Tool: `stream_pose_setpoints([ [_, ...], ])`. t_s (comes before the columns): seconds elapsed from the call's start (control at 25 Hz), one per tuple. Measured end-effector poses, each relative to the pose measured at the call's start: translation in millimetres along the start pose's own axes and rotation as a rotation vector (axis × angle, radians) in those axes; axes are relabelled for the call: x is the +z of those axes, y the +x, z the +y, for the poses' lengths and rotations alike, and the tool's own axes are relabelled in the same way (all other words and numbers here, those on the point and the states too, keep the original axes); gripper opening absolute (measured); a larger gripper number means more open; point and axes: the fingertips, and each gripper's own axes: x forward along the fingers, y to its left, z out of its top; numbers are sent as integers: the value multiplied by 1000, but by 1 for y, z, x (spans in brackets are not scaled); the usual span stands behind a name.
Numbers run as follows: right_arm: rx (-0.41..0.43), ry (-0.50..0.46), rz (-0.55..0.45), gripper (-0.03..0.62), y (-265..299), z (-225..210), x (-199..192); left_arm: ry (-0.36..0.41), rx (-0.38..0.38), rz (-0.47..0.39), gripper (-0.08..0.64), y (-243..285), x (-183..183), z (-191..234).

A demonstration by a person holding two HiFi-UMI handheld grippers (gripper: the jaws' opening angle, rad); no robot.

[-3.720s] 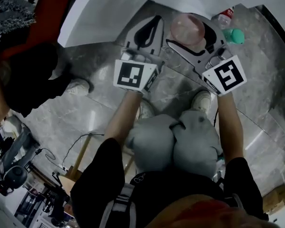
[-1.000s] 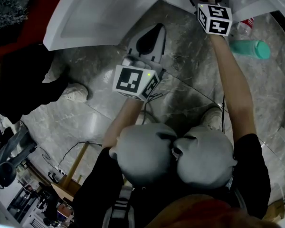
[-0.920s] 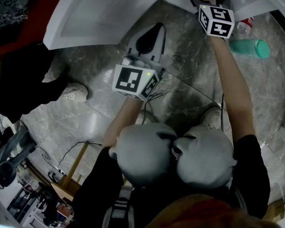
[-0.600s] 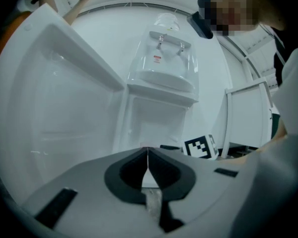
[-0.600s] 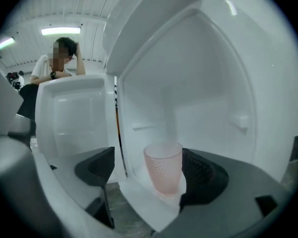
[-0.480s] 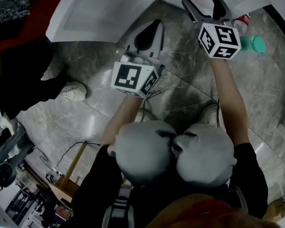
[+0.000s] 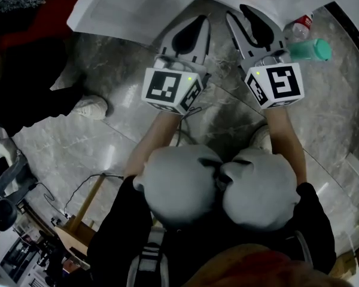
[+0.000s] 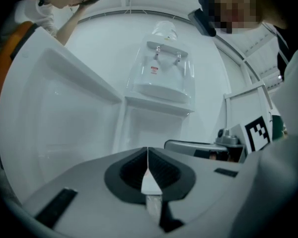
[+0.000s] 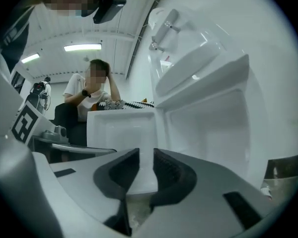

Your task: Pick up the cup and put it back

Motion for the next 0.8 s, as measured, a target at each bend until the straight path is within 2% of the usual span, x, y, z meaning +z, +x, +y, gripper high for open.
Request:
stream_pose_setpoints([
  [0.04,-3,-1,-11,49,-3,2,2,2,1,-4,14,-1,2,-1],
  [0.08,1,2,-18,17,-6,5,3,5,1,-7,14,-3,3,-2],
  [0.12,12,3,-21,11,-8,9,4,11,1,-10,14,-4,5,-4],
  [0.4,75,-12,2,11,-15,32,5,56,-7,-25,14,-12,18,-16],
  [0.8,78,-1,-5,11,-20,32,7,78,-15,-21,14,-14,21,-23],
])
